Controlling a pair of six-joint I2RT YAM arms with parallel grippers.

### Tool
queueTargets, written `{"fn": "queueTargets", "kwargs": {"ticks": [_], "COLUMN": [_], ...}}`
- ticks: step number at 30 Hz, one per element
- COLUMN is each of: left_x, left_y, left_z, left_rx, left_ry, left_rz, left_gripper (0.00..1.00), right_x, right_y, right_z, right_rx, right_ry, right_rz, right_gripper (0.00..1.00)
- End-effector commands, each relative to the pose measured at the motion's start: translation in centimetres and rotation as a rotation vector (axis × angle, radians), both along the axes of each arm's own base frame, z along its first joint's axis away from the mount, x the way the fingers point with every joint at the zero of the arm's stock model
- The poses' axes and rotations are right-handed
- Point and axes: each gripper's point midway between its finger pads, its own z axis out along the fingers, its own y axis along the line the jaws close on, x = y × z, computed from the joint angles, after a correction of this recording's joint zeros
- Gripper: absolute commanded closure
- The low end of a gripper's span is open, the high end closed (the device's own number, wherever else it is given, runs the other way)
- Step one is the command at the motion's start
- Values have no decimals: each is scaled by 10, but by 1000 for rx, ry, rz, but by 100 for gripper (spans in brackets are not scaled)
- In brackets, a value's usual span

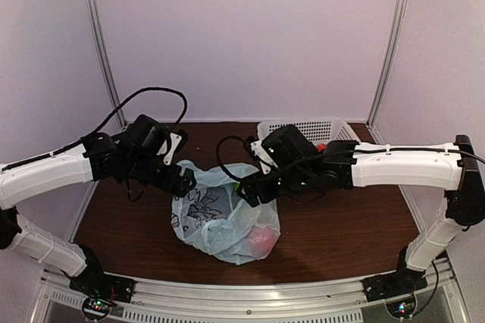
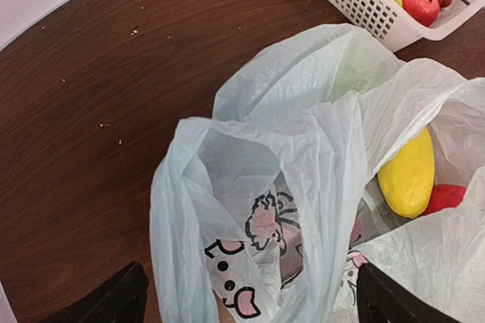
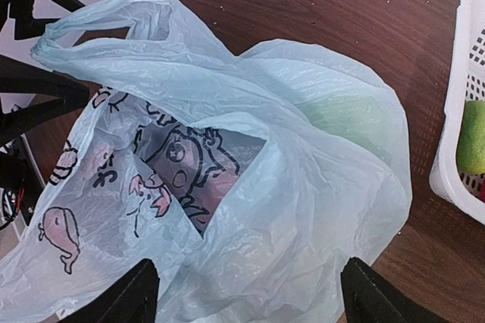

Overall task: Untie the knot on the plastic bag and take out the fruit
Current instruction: Move the takeout bag to the center of the board.

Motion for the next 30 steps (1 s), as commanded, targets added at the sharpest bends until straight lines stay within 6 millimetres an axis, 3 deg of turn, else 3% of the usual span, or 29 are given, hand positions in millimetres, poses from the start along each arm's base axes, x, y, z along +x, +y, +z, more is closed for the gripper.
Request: {"fn": "queueTargets", "kwargs": {"ticks": [1, 3, 10, 14, 18, 24, 30], "left_x": [6, 7, 11, 12, 14, 14, -10], "left_y": [4, 5, 4, 2, 3, 11, 16], "left_z": [-4, -8, -6, 3, 15, 47, 90], "left_rx": [30, 44, 30, 1, -18, -75, -225], "left_ry": [1, 10, -16, -55, -109, -219, -319], "left_rz": [13, 18, 25, 13, 8, 17, -49], "left_gripper": [3, 6, 45, 70, 100, 100, 100], "right_x": [11, 13, 16, 18, 21, 48, 85], "right_y": [1, 2, 8, 11, 16, 33, 66], "right_z": [10, 8, 0, -1, 12, 61, 104], "right_rx": [-14, -22, -28, -26, -8, 11, 48], "right_ry": [-56, -60, -51, -47, -65, -161, -251], "right_rz": [-46, -51, -61, -65, -65, -47, 1], "right_gripper": [24, 33, 54, 79, 97, 100, 100]}}
